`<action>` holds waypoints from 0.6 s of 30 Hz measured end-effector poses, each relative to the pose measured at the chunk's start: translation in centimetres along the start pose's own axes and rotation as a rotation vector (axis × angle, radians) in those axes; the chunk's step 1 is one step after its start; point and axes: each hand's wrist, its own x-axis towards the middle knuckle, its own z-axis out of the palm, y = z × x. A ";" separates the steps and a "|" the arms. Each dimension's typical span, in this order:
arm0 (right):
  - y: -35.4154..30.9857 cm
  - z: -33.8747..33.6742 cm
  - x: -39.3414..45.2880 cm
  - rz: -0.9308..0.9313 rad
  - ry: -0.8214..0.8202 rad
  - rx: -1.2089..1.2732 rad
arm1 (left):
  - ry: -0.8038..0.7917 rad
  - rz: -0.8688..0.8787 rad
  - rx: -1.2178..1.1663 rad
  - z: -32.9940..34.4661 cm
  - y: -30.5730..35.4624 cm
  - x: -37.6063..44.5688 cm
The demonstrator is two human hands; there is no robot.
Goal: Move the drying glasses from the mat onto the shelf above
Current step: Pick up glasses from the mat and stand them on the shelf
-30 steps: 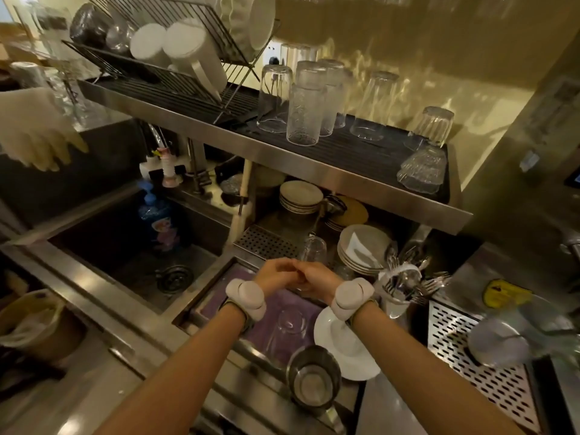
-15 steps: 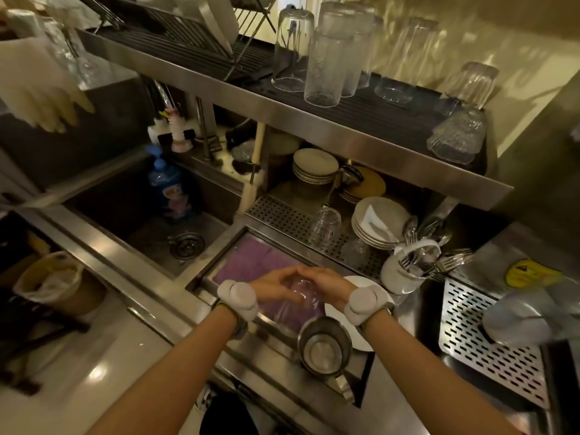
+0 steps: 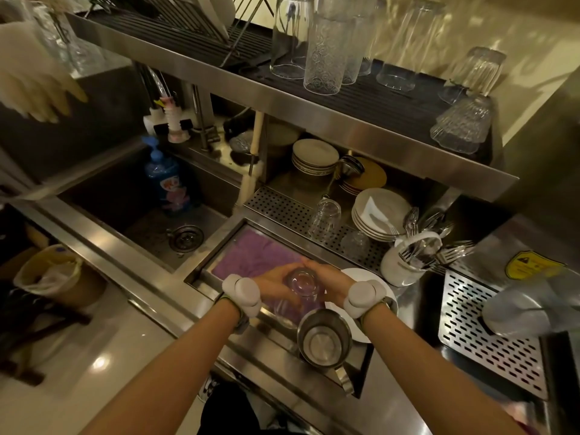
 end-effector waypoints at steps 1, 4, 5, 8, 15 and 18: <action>0.0 0.0 0.1 0.001 0.005 -0.009 | 0.008 0.006 -0.004 0.0 0.0 0.0; -0.1 -0.1 0.5 0.018 0.018 -0.033 | 0.017 0.018 -0.027 -0.1 0.3 0.2; 0.0 -0.1 0.6 0.025 0.019 -0.032 | 0.022 0.020 -0.037 -0.2 0.4 0.3; 0.0 -0.2 0.8 0.039 0.006 0.015 | 0.042 0.013 -0.067 -0.3 0.5 0.6; -1.4 -0.3 1.3 -0.015 -0.014 0.114 | 0.059 0.061 -0.058 -1.6 1.8 1.1; -2.8 -0.6 1.0 -0.058 0.019 0.121 | 0.095 0.091 -0.044 -2.6 3.5 1.2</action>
